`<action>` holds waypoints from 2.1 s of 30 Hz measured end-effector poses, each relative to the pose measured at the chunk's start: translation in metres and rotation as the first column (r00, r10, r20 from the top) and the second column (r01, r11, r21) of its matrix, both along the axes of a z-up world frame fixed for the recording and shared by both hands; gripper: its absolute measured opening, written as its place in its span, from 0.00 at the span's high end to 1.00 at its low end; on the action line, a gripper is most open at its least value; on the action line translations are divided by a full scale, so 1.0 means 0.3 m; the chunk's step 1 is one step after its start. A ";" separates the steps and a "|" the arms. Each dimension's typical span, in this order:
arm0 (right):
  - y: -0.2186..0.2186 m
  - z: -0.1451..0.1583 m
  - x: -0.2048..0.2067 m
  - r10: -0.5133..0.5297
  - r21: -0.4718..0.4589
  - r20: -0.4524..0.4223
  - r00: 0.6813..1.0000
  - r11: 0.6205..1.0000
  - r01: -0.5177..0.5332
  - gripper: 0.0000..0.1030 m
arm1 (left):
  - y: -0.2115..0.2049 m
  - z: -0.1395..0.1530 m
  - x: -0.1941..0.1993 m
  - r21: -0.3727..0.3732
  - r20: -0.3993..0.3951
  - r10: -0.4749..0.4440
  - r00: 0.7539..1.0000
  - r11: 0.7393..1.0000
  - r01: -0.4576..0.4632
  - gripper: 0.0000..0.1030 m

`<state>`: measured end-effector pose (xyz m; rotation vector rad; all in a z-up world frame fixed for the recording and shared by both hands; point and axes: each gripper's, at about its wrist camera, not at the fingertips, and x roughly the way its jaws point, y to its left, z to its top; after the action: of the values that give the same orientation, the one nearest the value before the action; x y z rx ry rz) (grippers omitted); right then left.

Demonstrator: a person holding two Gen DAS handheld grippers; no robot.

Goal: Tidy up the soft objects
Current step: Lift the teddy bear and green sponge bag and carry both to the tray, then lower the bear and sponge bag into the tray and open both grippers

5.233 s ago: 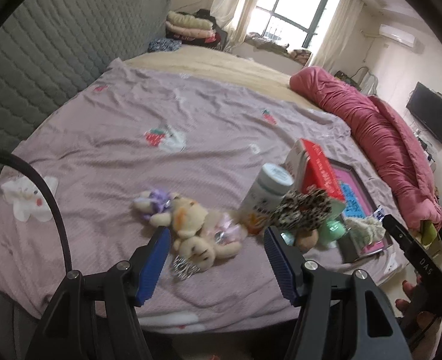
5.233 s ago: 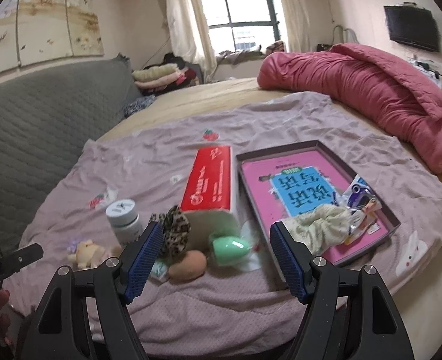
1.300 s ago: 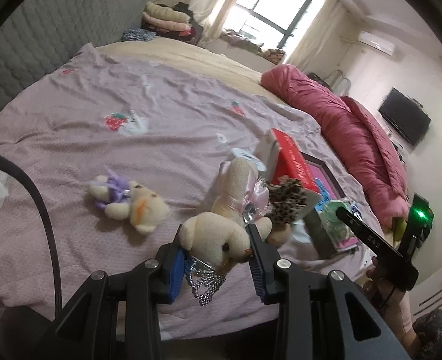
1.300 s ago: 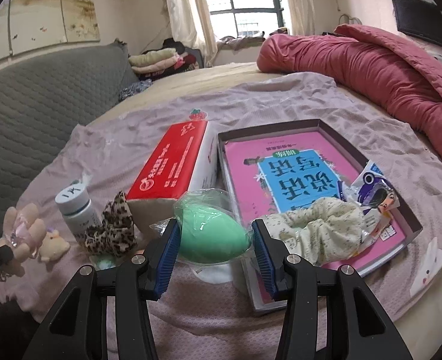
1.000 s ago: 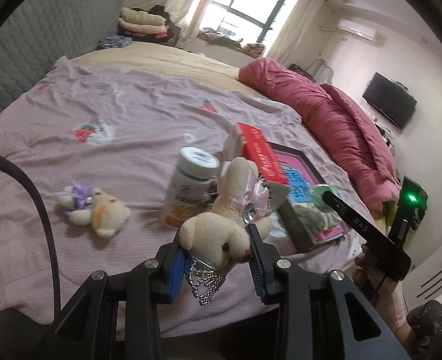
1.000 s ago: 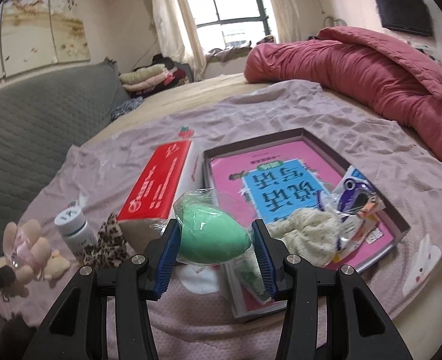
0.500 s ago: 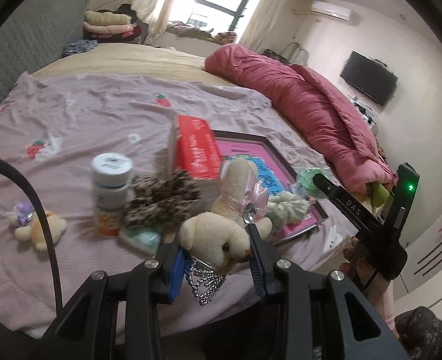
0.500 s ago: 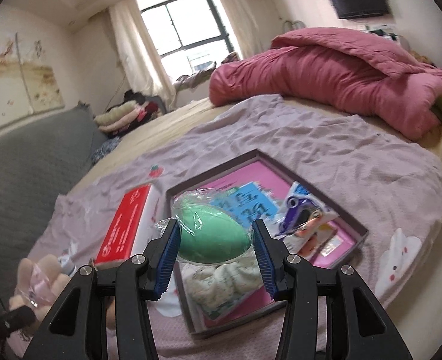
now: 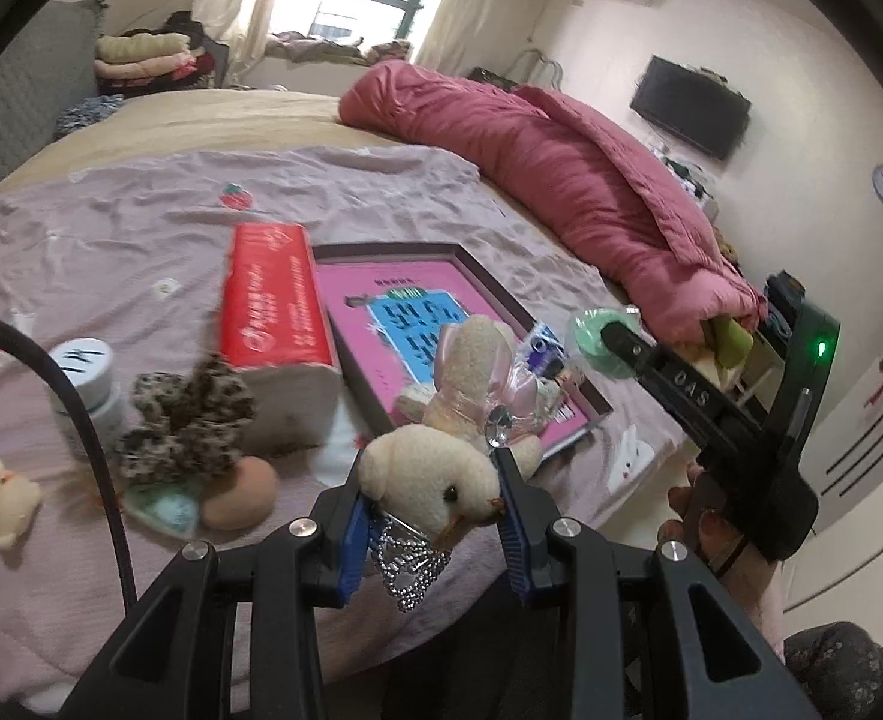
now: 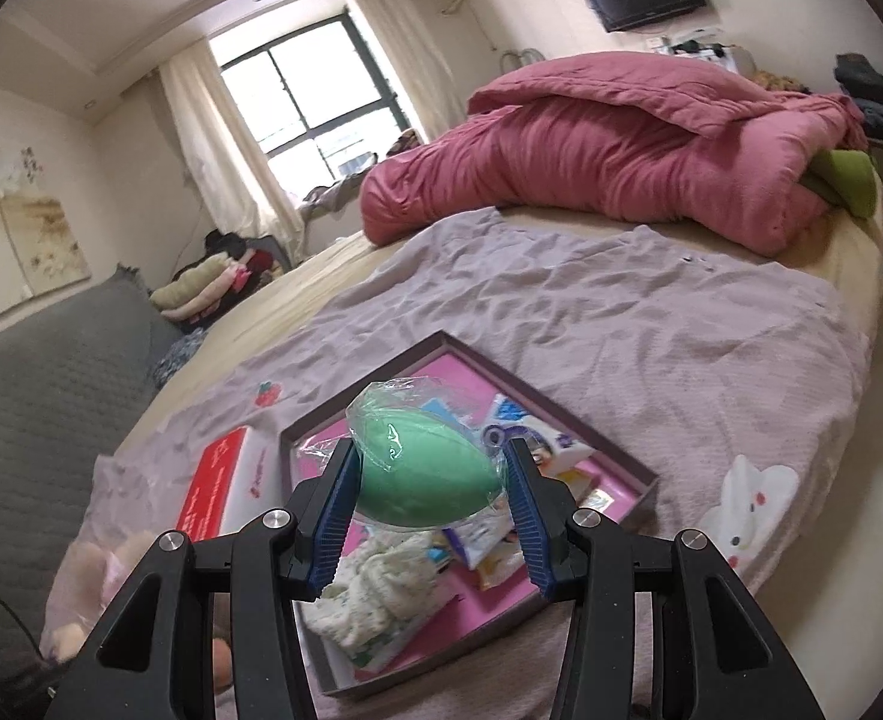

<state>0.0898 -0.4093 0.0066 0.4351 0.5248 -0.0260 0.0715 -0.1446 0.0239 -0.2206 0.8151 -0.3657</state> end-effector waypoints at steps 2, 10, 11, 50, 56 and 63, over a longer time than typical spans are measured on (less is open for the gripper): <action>-0.018 -0.005 -0.002 -0.015 0.006 -0.006 1.000 1.000 0.015 0.52 | -0.031 -0.019 0.011 0.004 -0.010 -0.021 1.000 1.000 0.021 0.64; -0.057 -0.020 0.004 -0.049 0.015 -0.014 0.999 0.999 0.049 0.52 | -0.131 -0.082 0.064 -0.002 -0.041 -0.069 0.997 0.998 0.069 0.64; -0.059 -0.021 0.004 -0.050 0.015 -0.015 0.999 0.999 0.051 0.52 | -0.144 -0.087 0.069 -0.002 -0.042 -0.075 0.996 0.997 0.075 0.64; -0.090 -0.108 0.056 -0.059 0.050 -0.124 0.991 0.997 0.065 0.52 | -0.359 -0.300 0.297 0.182 -0.091 -0.102 0.991 0.976 0.117 0.63; -0.083 -0.120 0.073 -0.053 0.031 -0.164 0.985 0.998 0.059 0.52 | -0.327 -0.300 0.336 0.161 -0.098 -0.066 0.993 0.984 0.081 0.63; -0.076 -0.153 0.111 -0.021 0.020 -0.224 0.974 0.999 0.026 0.52 | -0.313 -0.300 0.334 0.140 -0.110 -0.049 0.993 0.988 0.064 0.64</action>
<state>0.1229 -0.4320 -0.0394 0.4630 0.7427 -0.0927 0.1717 -0.2386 -0.0661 -0.0835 0.9502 -0.3490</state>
